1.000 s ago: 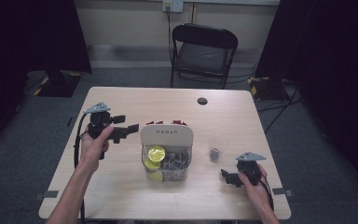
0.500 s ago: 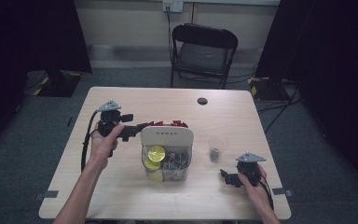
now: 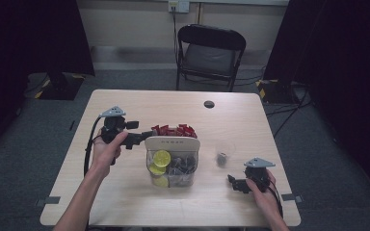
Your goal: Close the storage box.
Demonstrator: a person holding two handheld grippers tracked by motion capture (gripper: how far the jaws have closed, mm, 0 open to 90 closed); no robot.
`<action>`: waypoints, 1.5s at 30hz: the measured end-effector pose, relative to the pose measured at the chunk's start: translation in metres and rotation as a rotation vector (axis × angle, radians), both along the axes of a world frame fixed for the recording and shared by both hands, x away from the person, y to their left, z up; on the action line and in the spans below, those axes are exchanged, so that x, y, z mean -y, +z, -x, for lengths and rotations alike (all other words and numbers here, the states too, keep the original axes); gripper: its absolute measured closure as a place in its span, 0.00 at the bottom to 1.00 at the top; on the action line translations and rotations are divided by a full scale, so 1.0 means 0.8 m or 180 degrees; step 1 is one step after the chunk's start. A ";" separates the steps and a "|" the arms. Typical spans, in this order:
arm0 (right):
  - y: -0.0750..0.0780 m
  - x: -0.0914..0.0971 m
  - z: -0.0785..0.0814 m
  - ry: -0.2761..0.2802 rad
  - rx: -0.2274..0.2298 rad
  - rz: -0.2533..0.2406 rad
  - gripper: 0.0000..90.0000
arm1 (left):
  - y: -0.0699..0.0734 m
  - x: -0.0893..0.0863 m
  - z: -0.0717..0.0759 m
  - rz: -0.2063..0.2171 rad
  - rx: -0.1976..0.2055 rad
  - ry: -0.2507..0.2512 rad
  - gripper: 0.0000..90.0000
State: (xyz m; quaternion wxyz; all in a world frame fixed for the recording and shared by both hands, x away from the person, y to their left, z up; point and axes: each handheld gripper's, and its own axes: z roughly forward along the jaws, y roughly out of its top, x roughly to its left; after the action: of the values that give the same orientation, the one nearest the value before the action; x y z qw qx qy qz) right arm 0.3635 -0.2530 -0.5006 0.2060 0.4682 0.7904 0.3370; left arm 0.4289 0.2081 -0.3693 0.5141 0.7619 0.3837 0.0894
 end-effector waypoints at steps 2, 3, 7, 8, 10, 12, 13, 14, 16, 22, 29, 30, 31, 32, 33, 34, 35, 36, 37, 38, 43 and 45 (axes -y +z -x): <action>0.000 0.000 0.000 0.0005 -0.0001 -0.0003 0.10 | 0.000 -0.001 0.001 0.0017 -0.0005 -0.0001 0.20; 0.000 0.000 0.000 -0.0006 -0.0003 -0.0001 0.10 | 0.000 -0.002 0.002 0.0008 -0.0003 0.0000 0.20; 0.000 0.000 0.000 0.0005 -0.0001 -0.0002 0.10 | 0.001 0.002 0.004 -0.0005 0.0011 -0.0026 0.20; 0.000 0.000 0.000 0.0002 0.0001 -0.0001 0.10 | 0.001 0.003 0.005 -0.0028 0.0019 -0.0041 0.20; 0.000 0.000 0.000 0.0002 0.0001 0.0001 0.10 | 0.002 0.005 0.007 -0.0019 0.0027 -0.0088 0.20; 0.000 0.000 0.000 0.0004 -0.0002 -0.0002 0.10 | 0.003 0.007 0.010 -0.0010 0.0050 -0.0096 0.20; 0.000 0.000 0.000 0.0005 -0.0001 -0.0001 0.10 | 0.004 0.007 0.011 -0.0019 0.0069 -0.0111 0.20; 0.000 0.000 0.000 0.0004 -0.0001 -0.0002 0.10 | 0.004 0.008 0.013 -0.0011 0.0086 -0.0124 0.20; 0.000 0.000 0.000 0.0004 -0.0001 -0.0002 0.10 | 0.004 0.009 0.015 -0.0013 0.0102 -0.0145 0.20; 0.000 0.000 0.000 -0.0002 -0.0001 -0.0002 0.10 | 0.001 0.016 0.021 -0.0055 0.0079 -0.0210 0.19; 0.000 0.000 0.000 -0.0005 0.0001 0.0000 0.10 | 0.005 0.028 0.027 -0.0104 0.0060 -0.0291 0.19; 0.000 0.000 0.000 -0.0005 0.0001 0.0000 0.10 | 0.004 0.028 0.029 -0.0128 0.0050 -0.0298 0.19; 0.000 0.000 0.000 -0.0006 0.0000 0.0000 0.10 | 0.003 0.029 0.030 -0.0137 0.0036 -0.0312 0.19; 0.000 0.000 0.000 -0.0006 0.0001 0.0000 0.10 | 0.002 0.029 0.031 -0.0159 0.0019 -0.0332 0.19; 0.000 0.000 0.000 -0.0007 0.0001 0.0001 0.10 | 0.001 0.028 0.032 -0.0189 0.0020 -0.0353 0.19; 0.000 0.000 0.000 -0.0007 0.0002 -0.0001 0.10 | 0.001 0.027 0.033 -0.0242 0.0027 -0.0345 0.18; 0.000 0.000 0.000 -0.0007 0.0002 -0.0001 0.10 | 0.000 0.027 0.034 -0.0255 0.0025 -0.0339 0.18; 0.000 0.000 0.000 -0.0007 0.0003 -0.0001 0.10 | -0.002 0.026 0.035 -0.0261 -0.0004 -0.0335 0.18; 0.000 0.000 0.000 -0.0007 0.0002 -0.0002 0.10 | -0.003 0.025 0.036 -0.0269 -0.0008 -0.0350 0.18; 0.000 0.000 0.000 -0.0006 0.0002 -0.0001 0.10 | -0.004 0.025 0.036 -0.0311 -0.0001 -0.0349 0.18; 0.000 0.000 0.000 -0.0006 0.0002 -0.0002 0.10 | -0.012 0.023 0.039 -0.0315 -0.0040 -0.0350 0.18; 0.000 0.000 0.000 -0.0005 0.0002 -0.0001 0.10 | -0.014 0.023 0.039 -0.0342 -0.0051 -0.0339 0.18</action>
State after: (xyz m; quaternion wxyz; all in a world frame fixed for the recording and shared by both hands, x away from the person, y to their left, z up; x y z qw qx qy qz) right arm 0.3631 -0.2533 -0.5006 0.2065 0.4687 0.7899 0.3372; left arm 0.3978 0.1894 -0.3805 0.4734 0.8084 0.3413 0.0763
